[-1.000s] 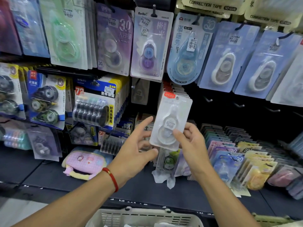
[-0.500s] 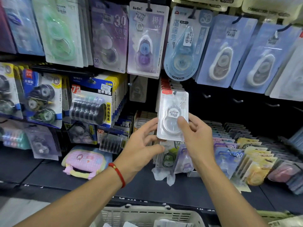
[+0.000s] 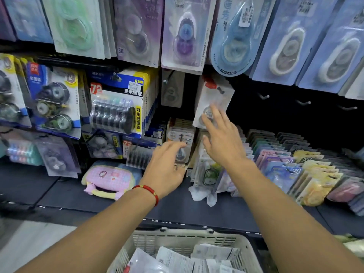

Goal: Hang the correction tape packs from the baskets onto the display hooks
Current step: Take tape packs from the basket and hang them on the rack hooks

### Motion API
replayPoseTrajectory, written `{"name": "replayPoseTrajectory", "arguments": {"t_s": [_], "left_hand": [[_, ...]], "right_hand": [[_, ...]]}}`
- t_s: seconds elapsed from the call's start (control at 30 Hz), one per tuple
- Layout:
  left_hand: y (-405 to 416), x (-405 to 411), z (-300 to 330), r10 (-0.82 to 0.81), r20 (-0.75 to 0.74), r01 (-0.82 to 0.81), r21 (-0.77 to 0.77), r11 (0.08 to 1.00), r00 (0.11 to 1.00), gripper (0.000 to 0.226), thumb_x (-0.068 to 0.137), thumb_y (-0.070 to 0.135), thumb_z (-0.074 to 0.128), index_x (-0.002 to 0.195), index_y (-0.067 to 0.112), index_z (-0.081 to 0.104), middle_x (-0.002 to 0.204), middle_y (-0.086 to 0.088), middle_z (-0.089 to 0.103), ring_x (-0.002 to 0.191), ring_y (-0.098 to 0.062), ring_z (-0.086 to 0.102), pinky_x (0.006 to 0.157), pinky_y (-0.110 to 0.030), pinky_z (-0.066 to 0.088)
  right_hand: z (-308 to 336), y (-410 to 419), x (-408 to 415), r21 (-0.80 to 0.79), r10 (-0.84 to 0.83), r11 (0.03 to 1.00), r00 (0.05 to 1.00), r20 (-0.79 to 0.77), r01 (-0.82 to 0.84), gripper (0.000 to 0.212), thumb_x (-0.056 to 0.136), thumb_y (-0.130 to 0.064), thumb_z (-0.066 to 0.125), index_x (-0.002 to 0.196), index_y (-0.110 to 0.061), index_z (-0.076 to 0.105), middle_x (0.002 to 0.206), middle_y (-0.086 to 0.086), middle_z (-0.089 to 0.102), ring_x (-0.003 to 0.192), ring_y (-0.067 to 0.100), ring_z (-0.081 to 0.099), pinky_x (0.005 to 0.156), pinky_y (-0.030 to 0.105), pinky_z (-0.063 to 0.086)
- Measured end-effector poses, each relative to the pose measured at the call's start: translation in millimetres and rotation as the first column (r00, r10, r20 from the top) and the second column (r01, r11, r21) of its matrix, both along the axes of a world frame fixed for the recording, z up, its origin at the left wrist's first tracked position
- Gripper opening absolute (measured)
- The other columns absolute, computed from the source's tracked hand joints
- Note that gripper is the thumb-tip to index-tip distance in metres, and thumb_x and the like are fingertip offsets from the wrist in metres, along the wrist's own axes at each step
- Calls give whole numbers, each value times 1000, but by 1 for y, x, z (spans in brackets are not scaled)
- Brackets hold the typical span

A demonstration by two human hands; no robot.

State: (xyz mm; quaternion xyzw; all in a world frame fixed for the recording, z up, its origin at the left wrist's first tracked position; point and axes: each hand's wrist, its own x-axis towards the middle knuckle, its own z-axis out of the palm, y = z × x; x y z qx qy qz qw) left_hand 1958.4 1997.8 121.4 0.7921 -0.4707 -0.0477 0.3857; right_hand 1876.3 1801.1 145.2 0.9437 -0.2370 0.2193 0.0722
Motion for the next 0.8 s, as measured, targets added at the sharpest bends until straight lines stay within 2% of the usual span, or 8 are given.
{"name": "replayPoseTrajectory", "arguments": {"t_s": [0.27,0.37,0.47,0.53,0.57,0.67,0.73,0.8], "left_hand": [[13,6,-20,-66,86,50,179,982,994,58,92,7,60,148,21,51,152,-2,49,141,-26,39,116,-31,31],[24,9,-30,-141,79,108,324,940,987,53,92,9,62,143,19,57,145,-5,58,136,-27,48,113,-33,37],[44,6,-51,-303,57,223,549,806,951,46,96,14,62,141,20,58,139,-6,62,130,-25,55,107,-31,41],[61,0,-71,-389,29,265,683,680,921,45,97,17,61,141,23,58,138,-5,62,129,-25,56,105,-31,43],[70,-4,-82,-418,7,279,736,617,908,44,98,18,61,142,24,57,139,-5,61,131,-26,55,106,-31,43],[97,-15,-113,-448,-56,288,835,470,892,47,99,18,59,144,27,54,146,-4,57,135,-24,52,107,-30,42],[111,-25,-133,-432,-82,285,857,430,898,46,99,19,59,145,27,54,148,-4,56,136,-23,50,108,-30,39],[121,-40,-151,-386,-108,287,848,445,916,45,100,20,59,144,26,55,149,-5,56,136,-25,51,109,-32,40]], "right_hand": [[8,-15,7,39,39,999,996,-77,-36,68,99,-14,59,160,-24,31,177,0,-8,159,34,17,101,50,53],[-2,-7,-16,132,58,990,998,-34,-53,57,102,-15,54,157,-17,41,173,8,19,146,36,39,98,50,53],[-35,5,-59,243,70,968,998,-1,-68,30,103,-18,53,129,-14,65,135,8,60,111,33,63,84,45,54],[-66,17,-93,360,68,933,992,-105,-26,20,100,-19,55,112,-17,71,106,6,71,93,32,67,77,44,56],[-84,23,-108,423,82,906,973,-215,17,19,99,-21,56,109,-18,72,101,7,74,93,33,68,79,46,57],[-145,42,-149,485,189,850,742,-643,205,25,100,-26,56,118,-23,73,124,6,72,114,32,64,96,40,53],[-187,56,-173,472,220,826,595,-773,308,38,101,-28,59,138,-20,64,144,8,63,131,31,57,108,39,47],[-221,68,-195,410,192,839,510,-838,357,60,102,-31,60,156,-14,41,160,14,45,144,34,46,117,43,40]]}}
